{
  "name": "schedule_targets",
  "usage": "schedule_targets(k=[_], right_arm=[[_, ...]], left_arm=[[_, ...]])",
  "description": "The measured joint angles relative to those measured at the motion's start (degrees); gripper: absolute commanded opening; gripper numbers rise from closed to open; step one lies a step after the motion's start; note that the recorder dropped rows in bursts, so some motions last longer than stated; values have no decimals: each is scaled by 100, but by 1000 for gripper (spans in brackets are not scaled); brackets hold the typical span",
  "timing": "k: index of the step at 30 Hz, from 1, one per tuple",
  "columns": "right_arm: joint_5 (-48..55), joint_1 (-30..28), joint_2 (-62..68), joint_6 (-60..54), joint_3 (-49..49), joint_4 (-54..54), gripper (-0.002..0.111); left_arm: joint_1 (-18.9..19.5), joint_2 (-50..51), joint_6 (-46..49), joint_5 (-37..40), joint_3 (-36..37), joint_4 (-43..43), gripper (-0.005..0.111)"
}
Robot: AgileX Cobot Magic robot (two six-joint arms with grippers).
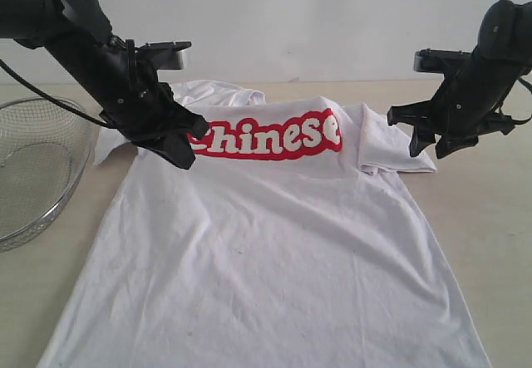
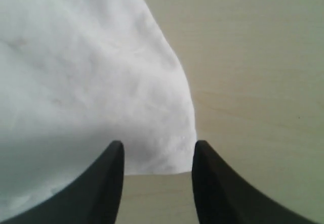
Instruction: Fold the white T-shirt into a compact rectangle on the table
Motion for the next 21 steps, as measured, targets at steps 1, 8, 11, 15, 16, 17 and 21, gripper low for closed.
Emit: schedule_targets(k=[1,8,11,15,16,17,21], right_arm=[[-11,0,8,0,0,0,37],[-38,0,180,0,-9,0,37],[-46,0,227,0,-9,0,36],[-50,0,306,0,-9,0,33],[-50,0,306,0,-9,0,27],[-50,0,306,0,-9,0,19],[-111,0,315,0,-9,-69,0]], left_arm=[[0,0,0,0,0,0,5],[0,0,0,13,0,0,5],[0,0,0,13,0,0,5],[0,0,0,13,0,0,5],[0,0,0,22,0,0,5],[0,0,0,22,0,0,5],[0,0,0,22,0,0,5]])
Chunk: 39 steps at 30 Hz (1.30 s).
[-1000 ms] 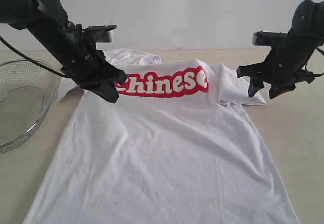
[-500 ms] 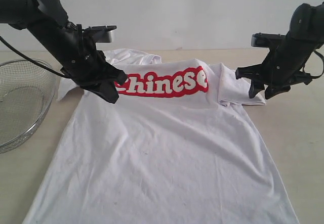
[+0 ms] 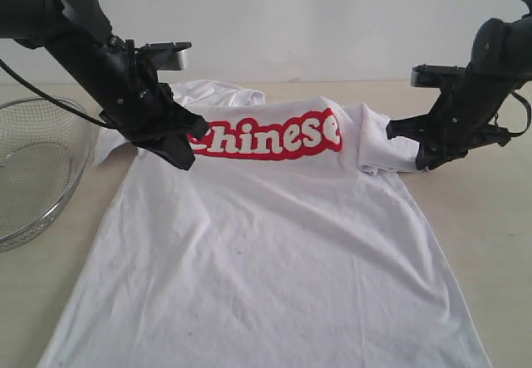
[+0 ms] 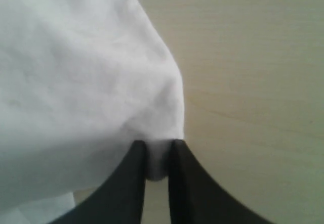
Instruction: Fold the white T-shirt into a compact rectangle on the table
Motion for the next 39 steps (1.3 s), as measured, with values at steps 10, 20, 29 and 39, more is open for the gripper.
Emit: schedule_targets(k=[10,20,29,39], right_arm=[[-229,-218,76,289,-157,-327,0],[-404,-802,220,344,-1026,-419,0],[-813,-822,554,334,-1623,-150,59],[-202,-822,557,-347,-1712,731,0]], left_arm=[[0,0,0,146,0,0,5],[0,0,0,154,0,0,5],[0,0,0,159,0,0,5],[0,0,0,159,0,0,5]])
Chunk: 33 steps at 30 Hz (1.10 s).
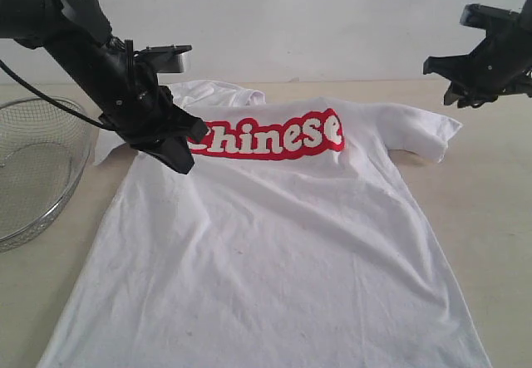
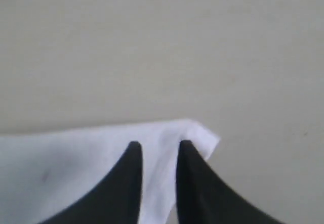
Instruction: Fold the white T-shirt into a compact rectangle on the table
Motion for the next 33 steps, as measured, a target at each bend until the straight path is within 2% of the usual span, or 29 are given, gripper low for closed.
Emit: schedule_targets(k=[5,16,22,26,33], right_arm=[[1149,152,-55,-1163,0,1295,0],[1798,1198,-828,-1420,207,1666,0],[1290,1536,-1646,-1459,1713,1703,0],[961,1622,-2348,-1615,2804,1703,0],[730,1697,-3698,-1655,4255,1505,0]], left_arm=[[0,0,0,47,0,0,5],[0,-240,149,487,-13,143,5],[0,-456,14,589,14,191,5],[0,-802,-259,445,286,180,5],[0,-1574,-359,254,1496,-48,5]])
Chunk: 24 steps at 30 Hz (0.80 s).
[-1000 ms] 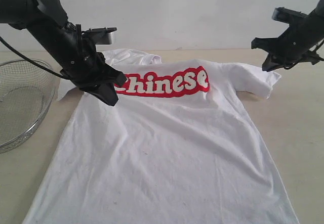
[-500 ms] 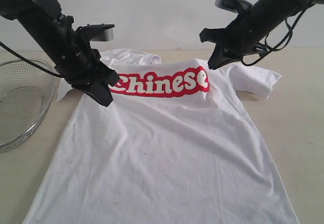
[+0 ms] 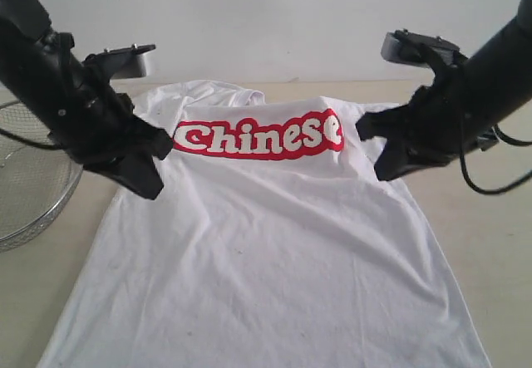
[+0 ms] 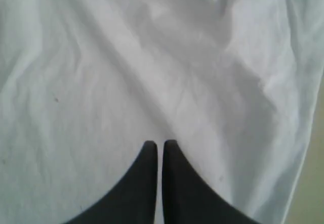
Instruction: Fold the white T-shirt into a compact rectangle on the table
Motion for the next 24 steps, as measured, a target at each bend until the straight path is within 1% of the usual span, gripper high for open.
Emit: schedule_targets(k=[4,5,6,8,11,17,24], right_arm=[[-142,55,-182,45,841,-149,0],[-330,211,-182,19,1229,-199,0],[-425,304,-182,-2,1362,-210,0],[-855,760,-182,-17,1679,-220,0],[-1218,1094,-27,-3,1691,-209,0],[-1257,1106,637,31,1705,-228,0],[-979,1141,639,43,1709,-281,0]], left_arm=[[0,-238,12,-434,792,-9,5],[0,-221,41,-661,1119,-12,5],[0,-177,57,-741,1243,-12,5],[0,66,149,-849,1473,-61,5],[0,415,275,-1019,1512,-196,5],[0,917,269,-1042,1692,-234,5],[0,1052,211,-898,1849,-408,5]])
